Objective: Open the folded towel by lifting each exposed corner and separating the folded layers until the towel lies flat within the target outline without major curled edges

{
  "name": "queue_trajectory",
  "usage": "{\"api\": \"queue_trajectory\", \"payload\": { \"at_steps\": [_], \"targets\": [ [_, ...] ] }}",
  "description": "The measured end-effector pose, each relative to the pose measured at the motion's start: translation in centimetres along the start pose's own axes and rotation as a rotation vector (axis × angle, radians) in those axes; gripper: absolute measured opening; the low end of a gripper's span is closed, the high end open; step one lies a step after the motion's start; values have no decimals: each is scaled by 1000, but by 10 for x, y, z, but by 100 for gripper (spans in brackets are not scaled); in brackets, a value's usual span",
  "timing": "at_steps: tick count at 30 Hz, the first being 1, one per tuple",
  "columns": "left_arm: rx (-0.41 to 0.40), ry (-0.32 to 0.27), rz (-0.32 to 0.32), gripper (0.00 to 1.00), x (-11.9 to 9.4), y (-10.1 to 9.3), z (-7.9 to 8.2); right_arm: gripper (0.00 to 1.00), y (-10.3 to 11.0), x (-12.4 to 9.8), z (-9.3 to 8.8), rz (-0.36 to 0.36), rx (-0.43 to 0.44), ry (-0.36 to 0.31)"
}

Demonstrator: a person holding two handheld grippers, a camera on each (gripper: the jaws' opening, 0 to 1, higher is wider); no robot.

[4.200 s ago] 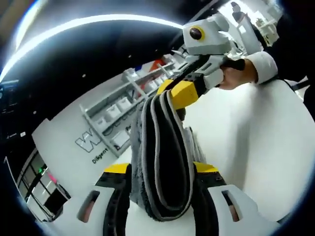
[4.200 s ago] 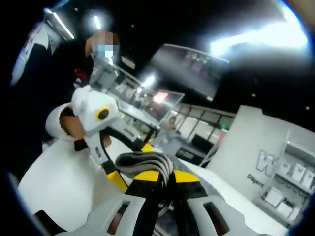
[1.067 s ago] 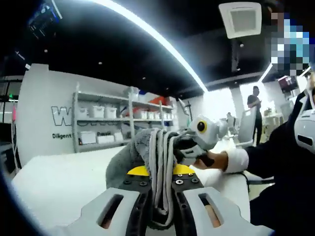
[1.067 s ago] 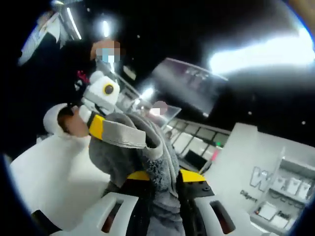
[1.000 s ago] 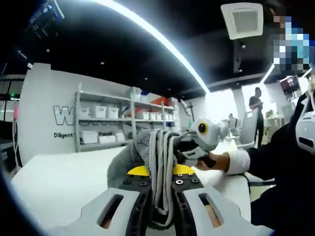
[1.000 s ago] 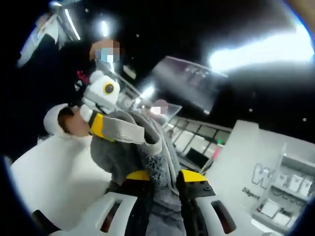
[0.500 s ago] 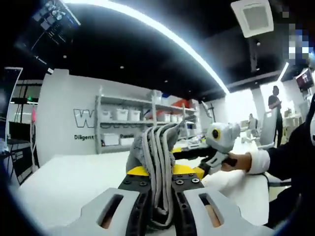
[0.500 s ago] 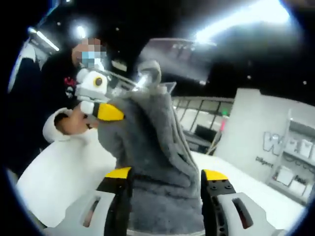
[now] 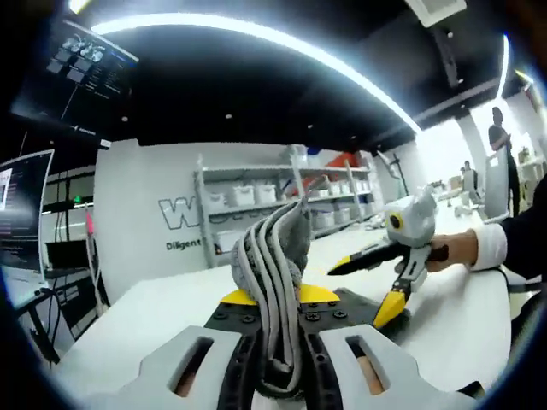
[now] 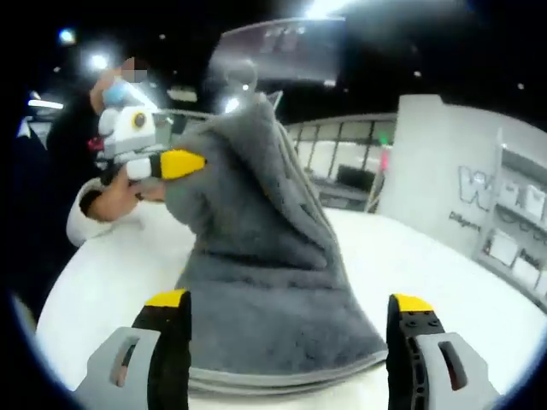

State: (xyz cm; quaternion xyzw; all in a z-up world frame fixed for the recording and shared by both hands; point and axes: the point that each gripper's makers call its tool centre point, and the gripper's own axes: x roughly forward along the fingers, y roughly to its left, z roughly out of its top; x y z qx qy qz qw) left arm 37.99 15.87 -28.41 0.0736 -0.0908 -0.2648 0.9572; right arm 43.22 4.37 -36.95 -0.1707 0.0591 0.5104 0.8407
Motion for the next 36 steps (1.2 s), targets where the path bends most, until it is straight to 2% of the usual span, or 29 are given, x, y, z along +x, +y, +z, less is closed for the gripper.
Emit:
{"api": "queue_trajectory", "payload": {
  "at_steps": [6, 12, 21, 32, 36],
  "targets": [
    [8, 10, 17, 10, 0, 7, -3, 97, -5, -1, -5, -6, 58, 12],
    [32, 47, 53, 10, 1, 17, -12, 93, -18, -5, -14, -56, 119, 37],
    [56, 69, 87, 10, 0, 26, -18, 91, -29, -9, -32, -97, 206, 81],
    [74, 87, 104, 10, 0, 31, -22, 85, -28, -12, -38, -63, 353, 60],
    [81, 90, 108, 10, 1, 32, -23, 79, -29, -13, -40, -54, 393, 51]
  ]
}}
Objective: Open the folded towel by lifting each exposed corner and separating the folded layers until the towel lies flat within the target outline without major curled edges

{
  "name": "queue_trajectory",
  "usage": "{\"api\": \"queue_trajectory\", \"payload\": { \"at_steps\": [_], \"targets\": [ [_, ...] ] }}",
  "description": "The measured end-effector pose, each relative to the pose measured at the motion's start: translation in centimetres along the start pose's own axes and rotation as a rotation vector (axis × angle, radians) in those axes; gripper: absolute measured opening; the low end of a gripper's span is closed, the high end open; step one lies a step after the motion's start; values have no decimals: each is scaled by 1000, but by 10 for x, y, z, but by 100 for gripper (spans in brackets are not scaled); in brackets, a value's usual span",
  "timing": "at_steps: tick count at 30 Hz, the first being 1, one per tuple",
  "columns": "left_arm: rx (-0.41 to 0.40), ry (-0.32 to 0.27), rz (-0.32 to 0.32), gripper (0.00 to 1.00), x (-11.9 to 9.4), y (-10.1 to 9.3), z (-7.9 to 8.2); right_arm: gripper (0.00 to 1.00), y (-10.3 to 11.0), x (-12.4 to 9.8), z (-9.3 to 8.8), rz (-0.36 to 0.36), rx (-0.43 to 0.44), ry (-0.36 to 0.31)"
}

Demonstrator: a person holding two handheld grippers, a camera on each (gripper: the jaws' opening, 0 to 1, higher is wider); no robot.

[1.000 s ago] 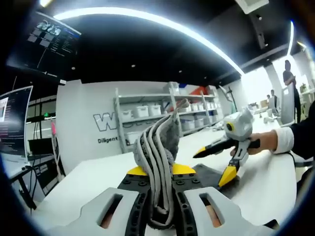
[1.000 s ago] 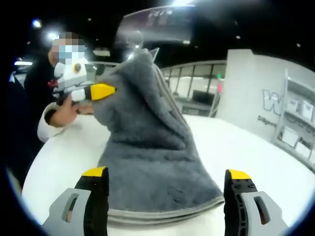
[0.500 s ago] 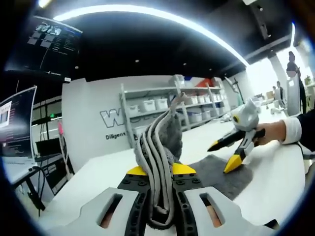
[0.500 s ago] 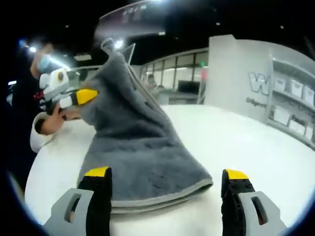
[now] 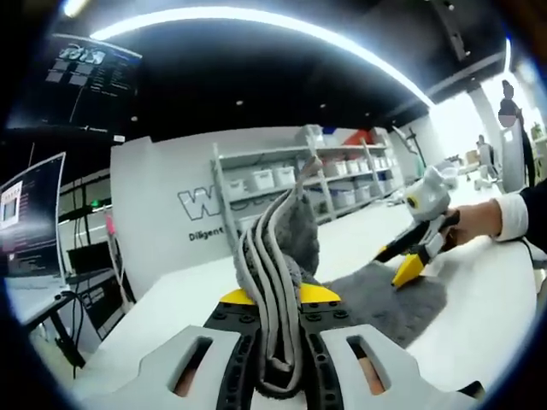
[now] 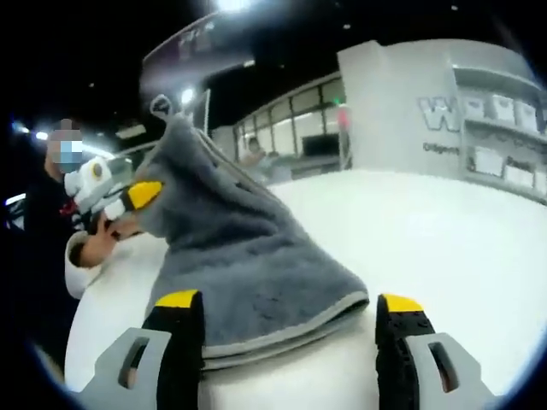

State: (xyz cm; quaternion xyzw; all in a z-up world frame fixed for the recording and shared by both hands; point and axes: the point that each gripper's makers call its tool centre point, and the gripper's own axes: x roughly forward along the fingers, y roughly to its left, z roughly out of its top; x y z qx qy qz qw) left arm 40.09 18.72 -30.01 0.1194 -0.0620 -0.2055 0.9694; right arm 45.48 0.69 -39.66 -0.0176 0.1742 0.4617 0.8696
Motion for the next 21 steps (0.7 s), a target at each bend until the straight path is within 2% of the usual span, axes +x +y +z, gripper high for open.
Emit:
{"api": "queue_trajectory", "payload": {
  "at_steps": [7, 11, 15, 18, 21],
  "targets": [
    [18, 12, 18, 10, 1, 4, -2, 66, 1, -1, 3, 0, 4, -19],
    [33, 22, 34, 11, 0, 9, -5, 42, -6, -7, 11, -52, -73, -55],
    [31, 33, 44, 11, 0, 14, -8, 33, -4, -7, 12, -25, -21, -64],
    [37, 45, 50, 11, -1, 15, -11, 21, -4, -8, 12, -33, -37, -71],
    [45, 53, 57, 11, -1, 17, -12, 18, -9, -8, 14, -33, -20, -74]
  ]
}}
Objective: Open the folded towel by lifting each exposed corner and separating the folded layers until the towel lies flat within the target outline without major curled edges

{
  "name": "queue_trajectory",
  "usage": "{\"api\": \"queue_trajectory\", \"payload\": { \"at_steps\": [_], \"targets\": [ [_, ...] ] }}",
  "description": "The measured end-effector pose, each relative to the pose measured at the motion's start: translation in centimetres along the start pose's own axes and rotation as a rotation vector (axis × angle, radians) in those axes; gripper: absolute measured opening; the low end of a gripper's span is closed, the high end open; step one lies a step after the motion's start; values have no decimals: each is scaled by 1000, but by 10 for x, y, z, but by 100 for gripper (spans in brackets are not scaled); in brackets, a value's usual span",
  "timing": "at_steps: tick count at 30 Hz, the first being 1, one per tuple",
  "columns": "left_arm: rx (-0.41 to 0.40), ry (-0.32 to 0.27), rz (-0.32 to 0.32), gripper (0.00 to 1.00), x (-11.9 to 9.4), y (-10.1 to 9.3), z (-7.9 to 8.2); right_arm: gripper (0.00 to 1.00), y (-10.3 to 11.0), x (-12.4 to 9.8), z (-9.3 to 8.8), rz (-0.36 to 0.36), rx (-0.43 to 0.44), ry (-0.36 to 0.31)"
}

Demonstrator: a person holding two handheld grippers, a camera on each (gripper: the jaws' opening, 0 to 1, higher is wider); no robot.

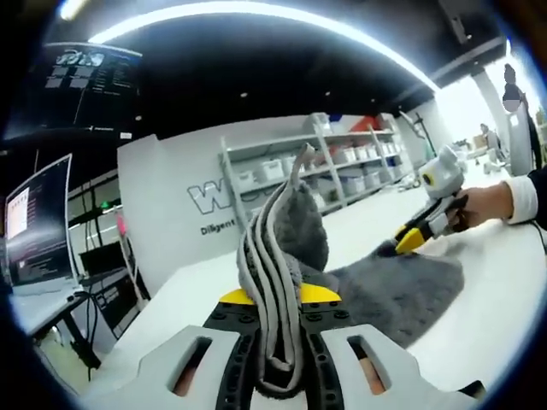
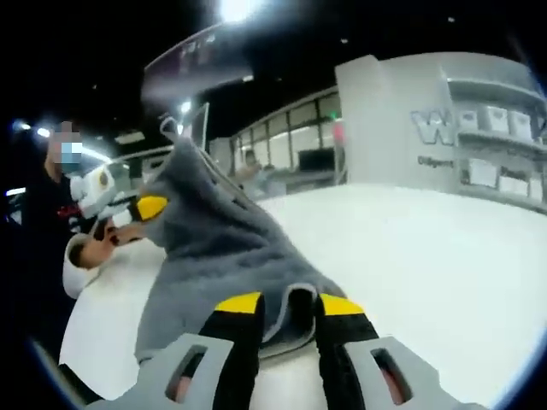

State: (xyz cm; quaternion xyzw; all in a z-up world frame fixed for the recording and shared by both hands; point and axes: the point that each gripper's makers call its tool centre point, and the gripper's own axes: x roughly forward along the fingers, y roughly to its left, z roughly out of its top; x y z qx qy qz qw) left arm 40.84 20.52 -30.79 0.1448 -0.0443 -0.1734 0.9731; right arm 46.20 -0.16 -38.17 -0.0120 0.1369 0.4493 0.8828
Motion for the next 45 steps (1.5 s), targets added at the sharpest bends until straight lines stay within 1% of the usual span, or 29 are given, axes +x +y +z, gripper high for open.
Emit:
{"api": "queue_trajectory", "payload": {
  "at_steps": [2, 6, 11, 14, 20, 28, 35, 45],
  "targets": [
    [1, 3, 1, 11, 0, 1, -1, 11, -2, -1, 1, -11, -7, -2],
    [6, 6, 4, 11, 0, 2, -2, 8, -5, -1, 1, -18, -11, -3],
    [1, 8, 3, 11, 0, 2, -3, 0, -7, -1, 6, -30, -35, -8],
    [-2, 9, 6, 11, -1, 3, -3, 0, -9, -3, 11, -46, -53, -22],
    [-4, 11, 9, 11, -1, 5, -5, 0, -15, -8, 18, -67, -53, -46],
    [6, 22, 17, 11, -1, 7, -7, 0, -18, -14, 29, -113, -117, -69],
    [31, 29, 27, 12, -1, 8, -9, 0, -24, -18, 30, -169, -194, -56],
    [45, 50, 27, 12, 0, 8, -14, 0, -35, -26, 34, -220, -216, -56]
  ]
}}
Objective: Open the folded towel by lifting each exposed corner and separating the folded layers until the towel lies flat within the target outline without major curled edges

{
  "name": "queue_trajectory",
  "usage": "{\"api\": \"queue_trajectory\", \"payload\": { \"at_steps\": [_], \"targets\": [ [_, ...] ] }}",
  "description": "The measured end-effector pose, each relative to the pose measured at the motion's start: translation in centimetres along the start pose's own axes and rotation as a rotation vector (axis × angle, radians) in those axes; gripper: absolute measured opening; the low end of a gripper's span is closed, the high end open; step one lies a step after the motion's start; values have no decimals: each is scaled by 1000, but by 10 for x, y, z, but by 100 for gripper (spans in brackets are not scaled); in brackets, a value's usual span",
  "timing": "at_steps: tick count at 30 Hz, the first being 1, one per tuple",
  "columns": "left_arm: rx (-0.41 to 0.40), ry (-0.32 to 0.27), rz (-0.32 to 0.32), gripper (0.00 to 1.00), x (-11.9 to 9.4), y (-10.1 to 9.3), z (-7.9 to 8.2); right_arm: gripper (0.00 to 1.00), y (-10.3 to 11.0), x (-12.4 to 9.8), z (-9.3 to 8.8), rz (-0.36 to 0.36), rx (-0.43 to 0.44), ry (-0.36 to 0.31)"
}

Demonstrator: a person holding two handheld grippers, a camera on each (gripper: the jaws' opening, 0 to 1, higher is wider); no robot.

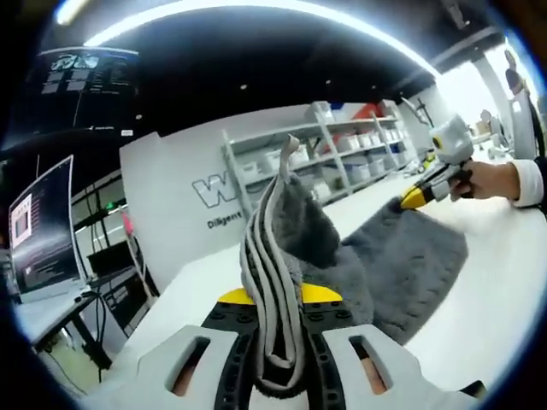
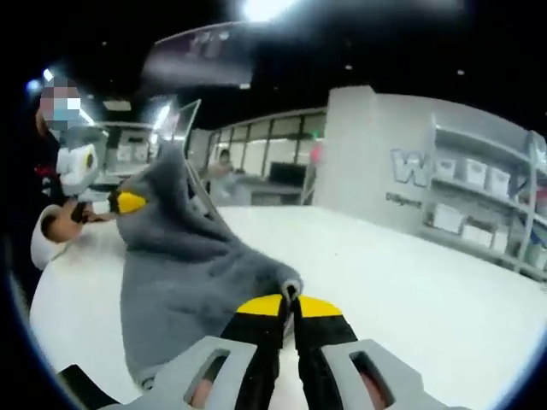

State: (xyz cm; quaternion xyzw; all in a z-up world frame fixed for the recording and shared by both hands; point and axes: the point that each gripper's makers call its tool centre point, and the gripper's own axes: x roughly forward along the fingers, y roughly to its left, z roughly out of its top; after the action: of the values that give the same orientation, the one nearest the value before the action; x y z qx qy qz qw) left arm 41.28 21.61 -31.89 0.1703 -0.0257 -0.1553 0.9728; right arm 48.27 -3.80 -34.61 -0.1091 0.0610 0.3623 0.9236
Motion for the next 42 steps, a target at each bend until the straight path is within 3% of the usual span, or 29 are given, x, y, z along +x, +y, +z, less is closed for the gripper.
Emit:
{"api": "queue_trajectory", "payload": {
  "at_steps": [16, 25, 31, 35, 38, 42],
  "targets": [
    [11, 44, -1, 14, 1, 2, -11, 0, -8, -3, -2, -39, -9, 9],
    [40, 87, 7, 17, 3, 7, -21, 0, -9, 1, -12, -37, -30, 50],
    [62, 146, 3, 19, 6, 10, -35, 0, -8, 4, -21, -32, -32, 91],
    [35, 162, -11, 18, 6, 10, -39, 1, -10, 6, -30, -29, -21, 127],
    [-32, 175, -51, 17, 6, 3, -43, 1, -14, 4, -31, -32, 4, 131],
    [-39, 179, -68, 16, 7, -1, -44, 0, -20, 0, -30, -44, 35, 120]
  ]
}}
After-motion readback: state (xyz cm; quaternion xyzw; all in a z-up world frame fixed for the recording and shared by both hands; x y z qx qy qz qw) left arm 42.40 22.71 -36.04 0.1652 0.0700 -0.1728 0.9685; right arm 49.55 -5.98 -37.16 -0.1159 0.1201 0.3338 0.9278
